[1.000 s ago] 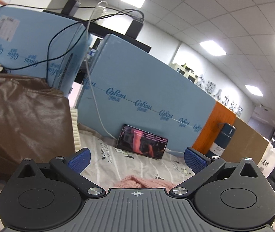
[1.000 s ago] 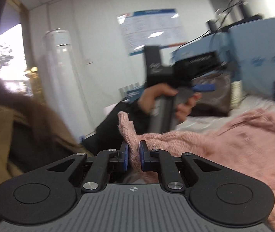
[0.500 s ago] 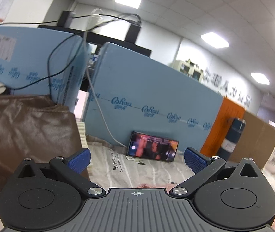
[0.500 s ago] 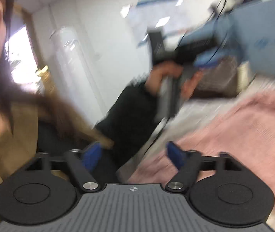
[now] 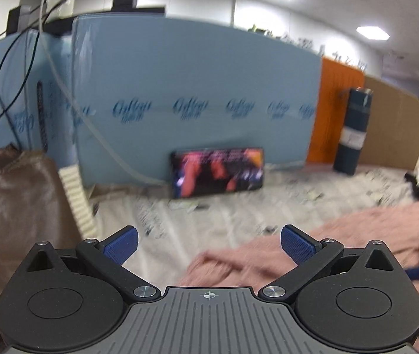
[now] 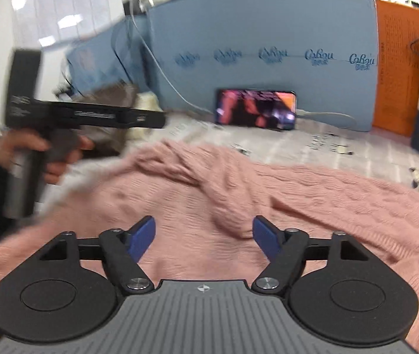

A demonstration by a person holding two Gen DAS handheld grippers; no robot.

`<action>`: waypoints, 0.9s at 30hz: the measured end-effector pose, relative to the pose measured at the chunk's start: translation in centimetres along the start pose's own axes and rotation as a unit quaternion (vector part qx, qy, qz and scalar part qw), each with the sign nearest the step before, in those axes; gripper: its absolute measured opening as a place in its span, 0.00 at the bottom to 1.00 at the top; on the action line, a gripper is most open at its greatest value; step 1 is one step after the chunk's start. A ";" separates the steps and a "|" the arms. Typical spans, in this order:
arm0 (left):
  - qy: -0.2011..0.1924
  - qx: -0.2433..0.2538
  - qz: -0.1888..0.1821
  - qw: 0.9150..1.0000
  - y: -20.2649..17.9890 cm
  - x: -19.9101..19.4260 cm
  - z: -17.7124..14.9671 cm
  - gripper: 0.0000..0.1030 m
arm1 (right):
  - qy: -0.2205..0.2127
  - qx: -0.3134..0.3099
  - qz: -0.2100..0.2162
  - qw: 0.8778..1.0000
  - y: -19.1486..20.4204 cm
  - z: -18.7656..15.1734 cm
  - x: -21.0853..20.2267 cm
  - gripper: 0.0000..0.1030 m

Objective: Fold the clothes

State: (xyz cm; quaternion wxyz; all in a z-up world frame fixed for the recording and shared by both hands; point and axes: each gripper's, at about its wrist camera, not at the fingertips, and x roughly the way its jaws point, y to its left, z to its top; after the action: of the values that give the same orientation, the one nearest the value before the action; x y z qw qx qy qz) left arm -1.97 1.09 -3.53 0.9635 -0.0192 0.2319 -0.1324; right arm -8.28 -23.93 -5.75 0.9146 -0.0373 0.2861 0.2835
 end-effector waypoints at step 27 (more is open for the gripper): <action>0.053 -0.001 0.026 0.998 1.7 2.9 -2.5 1.00 | 0.046 0.015 -0.146 0.988 -6.3 13.1 13.9 0.12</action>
State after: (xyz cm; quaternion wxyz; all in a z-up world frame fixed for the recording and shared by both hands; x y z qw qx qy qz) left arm -0.24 2.00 -7.17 0.9528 -0.0074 0.2836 -0.1080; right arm 11.06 -19.30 -2.97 0.9325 -0.0777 0.3234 0.1406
